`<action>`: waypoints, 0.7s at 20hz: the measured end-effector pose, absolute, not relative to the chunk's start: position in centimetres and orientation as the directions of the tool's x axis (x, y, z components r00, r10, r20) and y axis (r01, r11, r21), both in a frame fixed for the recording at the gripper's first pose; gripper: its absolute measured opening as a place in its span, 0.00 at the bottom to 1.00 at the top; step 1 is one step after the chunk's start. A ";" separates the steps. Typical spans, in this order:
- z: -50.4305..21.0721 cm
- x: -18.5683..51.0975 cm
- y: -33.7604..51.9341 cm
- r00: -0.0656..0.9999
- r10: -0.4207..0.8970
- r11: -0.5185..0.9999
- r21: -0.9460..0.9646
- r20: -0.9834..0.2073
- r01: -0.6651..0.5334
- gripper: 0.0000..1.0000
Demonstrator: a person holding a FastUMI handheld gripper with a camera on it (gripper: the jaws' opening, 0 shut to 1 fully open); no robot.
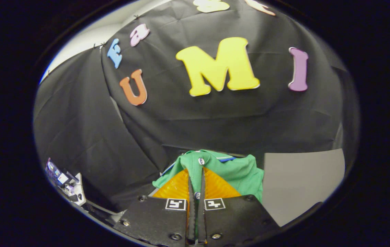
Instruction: Put the clothes into the washing machine and then close the washing machine lid.
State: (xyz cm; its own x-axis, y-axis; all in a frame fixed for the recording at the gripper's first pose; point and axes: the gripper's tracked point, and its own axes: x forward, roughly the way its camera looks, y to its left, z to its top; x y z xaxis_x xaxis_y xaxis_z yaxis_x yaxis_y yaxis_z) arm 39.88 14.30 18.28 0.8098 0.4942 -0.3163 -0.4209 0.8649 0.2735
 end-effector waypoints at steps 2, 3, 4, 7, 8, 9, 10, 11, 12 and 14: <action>17.0 40.7 17.2 0.788 0.511 0.858 0.265 -0.345 -0.440 0.07; 16.4 41.3 18.5 0.777 0.518 0.854 0.264 -0.358 -0.448 0.07; 15.7 41.8 19.7 0.766 0.527 0.849 0.269 -0.368 -0.455 0.07; 13.3 44.0 22.7 0.739 0.540 0.842 0.272 -0.402 -0.467 0.07; 12.3 44.4 23.8 0.731 0.540 0.842 0.267 -0.418 -0.469 0.07; 11.2 45.1 24.6 0.724 0.534 0.845 0.256 -0.437 -0.468 0.06; 10.0 45.8 25.2 0.720 0.524 0.851 0.244 -0.455 -0.465 0.07; 8.6 46.6 25.9 0.714 0.513 0.857 0.233 -0.477 -0.460 0.06; 6.9 47.3 26.4 0.707 0.500 0.864 0.225 -0.500 -0.451 0.06; 3.7 48.3 27.1 0.692 0.467 0.880 0.215 -0.550 -0.423 0.07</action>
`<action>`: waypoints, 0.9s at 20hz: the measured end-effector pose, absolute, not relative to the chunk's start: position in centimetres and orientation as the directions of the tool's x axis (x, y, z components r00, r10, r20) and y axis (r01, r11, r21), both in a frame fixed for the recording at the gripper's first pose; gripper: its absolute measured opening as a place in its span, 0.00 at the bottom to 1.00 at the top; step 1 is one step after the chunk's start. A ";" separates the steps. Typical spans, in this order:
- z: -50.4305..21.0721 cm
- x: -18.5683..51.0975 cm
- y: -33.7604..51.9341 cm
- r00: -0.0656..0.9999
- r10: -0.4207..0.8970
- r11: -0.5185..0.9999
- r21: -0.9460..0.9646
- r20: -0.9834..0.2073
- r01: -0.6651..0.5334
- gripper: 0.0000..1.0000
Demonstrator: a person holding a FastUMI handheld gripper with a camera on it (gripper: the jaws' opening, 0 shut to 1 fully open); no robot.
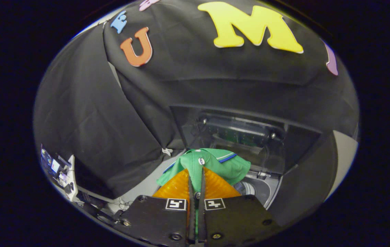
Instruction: Put the clothes into the washing machine and then close the washing machine lid.
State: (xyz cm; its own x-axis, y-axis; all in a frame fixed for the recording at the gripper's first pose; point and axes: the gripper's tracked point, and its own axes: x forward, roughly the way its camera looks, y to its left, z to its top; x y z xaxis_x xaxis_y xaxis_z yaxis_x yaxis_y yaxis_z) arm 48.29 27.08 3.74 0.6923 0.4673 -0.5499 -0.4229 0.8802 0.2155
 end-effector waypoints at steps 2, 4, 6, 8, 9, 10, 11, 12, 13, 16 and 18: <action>0.1 49.5 27.6 0.676 0.430 0.896 0.192 -0.598 -0.399 0.07; -3.5 50.5 28.2 0.656 0.399 0.910 0.190 -0.640 -0.368 0.06; -6.4 51.2 28.2 0.630 0.369 0.925 0.204 -0.684 -0.321 0.06; -8.9 51.7 28.6 0.601 0.330 0.942 0.210 -0.728 -0.263 0.07; -10.1 51.8 28.7 0.584 0.314 0.947 0.206 -0.749 -0.245 0.07; -11.2 51.8 28.2 0.565 0.286 0.955 0.184 -0.774 -0.233 0.07; -12.3 51.6 27.6 0.550 0.257 0.962 0.159 -0.795 -0.220 0.06; -13.5 51.5 27.3 0.537 0.240 0.967 0.150 -0.809 -0.206 0.06; -14.5 51.5 26.9 0.530 0.226 0.971 0.147 -0.818 -0.187 0.07; -15.3 51.4 26.5 0.515 0.230 0.973 0.178 -0.825 -0.149 0.06; -15.1 51.7 26.3 0.522 0.225 0.974 0.175 -0.823 -0.144 0.06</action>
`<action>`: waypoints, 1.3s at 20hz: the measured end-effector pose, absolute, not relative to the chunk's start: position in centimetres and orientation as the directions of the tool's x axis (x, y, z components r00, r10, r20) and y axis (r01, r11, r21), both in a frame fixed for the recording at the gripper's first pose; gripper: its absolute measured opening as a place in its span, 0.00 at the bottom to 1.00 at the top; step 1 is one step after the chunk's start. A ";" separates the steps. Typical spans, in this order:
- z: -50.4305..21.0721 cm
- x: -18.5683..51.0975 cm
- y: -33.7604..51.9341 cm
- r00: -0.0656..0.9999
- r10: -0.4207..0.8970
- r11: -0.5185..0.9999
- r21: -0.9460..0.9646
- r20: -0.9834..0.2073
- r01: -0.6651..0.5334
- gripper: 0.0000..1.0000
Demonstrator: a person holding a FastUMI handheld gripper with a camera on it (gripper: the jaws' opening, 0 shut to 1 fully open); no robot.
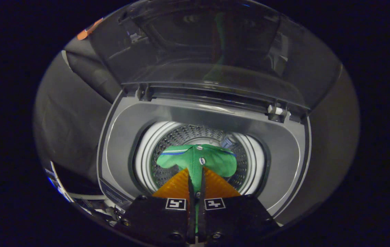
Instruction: Put the clothes into the washing machine and then close the washing machine lid.
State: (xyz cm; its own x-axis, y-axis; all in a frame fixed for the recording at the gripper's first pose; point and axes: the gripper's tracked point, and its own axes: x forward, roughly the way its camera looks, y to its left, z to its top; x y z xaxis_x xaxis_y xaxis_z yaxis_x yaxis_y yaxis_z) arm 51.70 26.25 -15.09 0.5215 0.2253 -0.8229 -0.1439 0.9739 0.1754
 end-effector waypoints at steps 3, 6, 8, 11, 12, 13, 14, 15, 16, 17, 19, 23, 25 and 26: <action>-14.9 51.9 26.2 0.527 0.218 0.975 0.162 -0.821 -0.150 0.07; -15.1 51.9 26.2 0.528 0.217 0.975 0.161 -0.821 -0.151 0.06; -15.2 51.8 26.3 0.524 0.220 0.975 0.168 -0.823 -0.146 0.06; -16.0 51.0 25.9 0.487 0.208 0.976 0.147 -0.848 -0.161 0.53; -15.5 51.4 25.7 0.500 0.198 0.977 0.128 -0.843 -0.172 0.77; -16.0 51.0 25.5 0.517 0.194 0.977 0.119 -0.834 -0.176 1.00; -15.6 50.6 25.8 0.528 0.203 0.975 0.121 -0.825 -0.186 1.00; -15.2 50.4 25.8 0.541 0.209 0.973 0.119 -0.815 -0.197 1.00; -14.7 50.3 25.9 0.557 0.216 0.971 0.116 -0.802 -0.209 1.00; -13.9 50.2 25.9 0.576 0.226 0.969 0.119 -0.785 -0.218 1.00; -12.1 49.6 26.2 0.600 0.254 0.962 0.134 -0.758 -0.238 1.00; -6.4 48.4 26.0 0.669 0.327 0.937 0.139 -0.667 -0.320 1.00; -2.4 48.0 25.7 0.711 0.366 0.925 0.152 -0.601 -0.347 1.00; -0.1 47.8 25.6 0.730 0.390 0.917 0.169 -0.561 -0.361 1.00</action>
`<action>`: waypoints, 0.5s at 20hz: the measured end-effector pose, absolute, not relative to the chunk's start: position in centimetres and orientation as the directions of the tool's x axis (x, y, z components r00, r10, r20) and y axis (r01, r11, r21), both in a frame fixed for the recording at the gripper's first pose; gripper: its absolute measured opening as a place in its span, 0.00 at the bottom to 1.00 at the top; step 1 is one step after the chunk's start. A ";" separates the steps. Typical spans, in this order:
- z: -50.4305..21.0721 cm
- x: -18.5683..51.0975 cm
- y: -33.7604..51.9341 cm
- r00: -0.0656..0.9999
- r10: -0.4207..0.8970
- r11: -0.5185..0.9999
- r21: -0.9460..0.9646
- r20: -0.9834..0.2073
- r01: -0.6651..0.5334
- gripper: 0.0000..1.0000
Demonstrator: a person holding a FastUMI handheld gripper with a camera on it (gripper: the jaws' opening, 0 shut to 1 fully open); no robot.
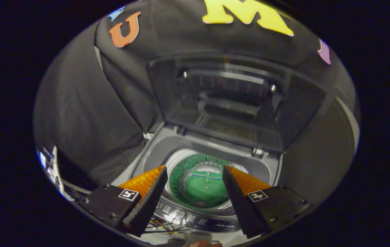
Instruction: Put the clothes into the washing machine and then close the washing machine lid.
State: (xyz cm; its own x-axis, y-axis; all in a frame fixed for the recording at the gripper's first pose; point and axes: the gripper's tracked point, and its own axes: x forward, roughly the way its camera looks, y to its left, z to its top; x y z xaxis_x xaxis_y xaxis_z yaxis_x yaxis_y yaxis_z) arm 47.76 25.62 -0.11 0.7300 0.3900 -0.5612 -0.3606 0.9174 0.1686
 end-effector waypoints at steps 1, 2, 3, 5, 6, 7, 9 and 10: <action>2.5 47.6 25.6 0.746 0.419 0.906 0.188 -0.518 -0.379 1.00; 5.0 47.4 25.7 0.761 0.444 0.895 0.200 -0.473 -0.397 1.00; 7.5 47.3 25.4 0.778 0.458 0.889 0.202 -0.429 -0.412 1.00; 11.8 47.7 24.7 0.814 0.464 0.886 0.191 -0.349 -0.423 1.00; 13.9 47.9 24.5 0.827 0.467 0.884 0.189 -0.314 -0.428 1.00; 15.9 48.3 24.5 0.838 0.470 0.882 0.192 -0.277 -0.431 1.00; 19.3 49.7 24.2 0.859 0.458 0.887 0.190 -0.230 -0.422 1.00; 19.9 50.6 23.9 0.868 0.446 0.892 0.188 -0.219 -0.411 1.00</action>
State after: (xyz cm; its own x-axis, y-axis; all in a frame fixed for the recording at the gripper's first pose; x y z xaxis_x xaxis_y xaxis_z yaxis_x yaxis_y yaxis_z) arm 50.59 23.87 19.88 0.8679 0.4460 -0.2186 -0.4112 0.8921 0.1875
